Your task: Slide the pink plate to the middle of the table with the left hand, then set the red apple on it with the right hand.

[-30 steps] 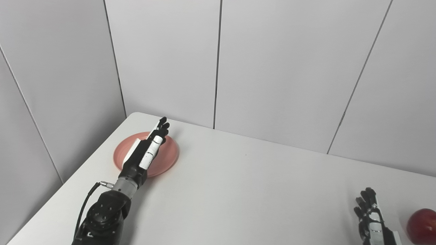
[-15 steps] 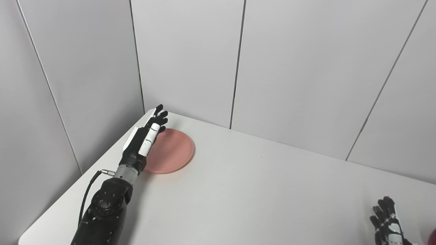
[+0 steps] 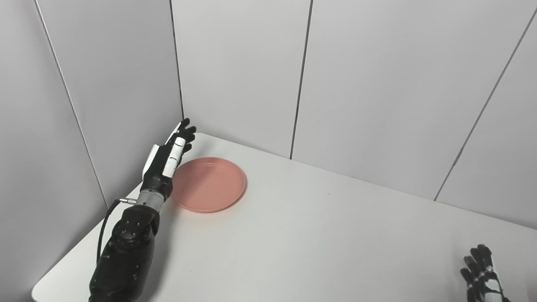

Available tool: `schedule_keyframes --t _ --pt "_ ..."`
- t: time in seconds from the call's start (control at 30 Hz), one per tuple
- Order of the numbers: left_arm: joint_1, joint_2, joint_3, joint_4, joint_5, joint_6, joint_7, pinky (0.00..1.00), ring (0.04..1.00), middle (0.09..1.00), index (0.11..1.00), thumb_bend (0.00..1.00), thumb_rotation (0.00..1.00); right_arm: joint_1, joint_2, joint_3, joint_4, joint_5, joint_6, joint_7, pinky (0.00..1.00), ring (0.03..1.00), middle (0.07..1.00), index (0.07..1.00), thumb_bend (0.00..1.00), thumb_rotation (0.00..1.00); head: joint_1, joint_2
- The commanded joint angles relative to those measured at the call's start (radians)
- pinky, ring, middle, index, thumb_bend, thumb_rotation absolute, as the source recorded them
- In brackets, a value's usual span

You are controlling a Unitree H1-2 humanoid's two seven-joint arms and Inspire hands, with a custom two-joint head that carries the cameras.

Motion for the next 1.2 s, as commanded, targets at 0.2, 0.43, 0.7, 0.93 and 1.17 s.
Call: schedule_keyframes --t 0.2,0.43,0.7,0.93,1.17 --pt "-0.1 0.054 0.016 0.082 -0.018 -0.076 0.008 0.92 0.911 0.897 0.895 0.76 1.0 0.002 -0.006 0.001 0.002 0.009 -0.061 0.018 1.0 1.0 1.0 1.0 0.71 1.0 -0.006 -0.003" --pt "-0.155 0.071 0.029 0.217 -0.054 -0.146 0.001 0.9 0.88 0.86 0.859 0.78 1.0 0.003 -0.006 0.001 -0.001 0.011 -0.058 0.017 1.0 1.0 0.993 1.0 0.72 1.0 -0.008 -0.005" --pt "-0.2 0.092 0.023 0.371 -0.06 -0.198 -0.006 0.9 0.882 0.866 0.868 0.81 1.0 0.003 -0.006 0.003 0.008 0.007 -0.071 0.019 1.0 0.996 0.994 1.0 0.73 1.0 -0.017 -0.011" --pt "-0.234 0.102 0.016 0.5 -0.064 -0.248 -0.009 0.87 0.862 0.841 0.833 0.77 1.0 0.004 -0.006 0.003 0.009 0.011 -0.082 0.024 1.0 0.993 0.989 0.999 0.73 1.0 -0.021 -0.011" --pt "-0.258 0.11 0.021 0.593 -0.083 -0.282 -0.034 0.87 0.862 0.841 0.835 0.75 1.0 0.005 -0.006 0.0 0.009 0.014 -0.084 0.027 1.0 0.984 0.985 0.996 0.75 1.0 -0.021 -0.011"
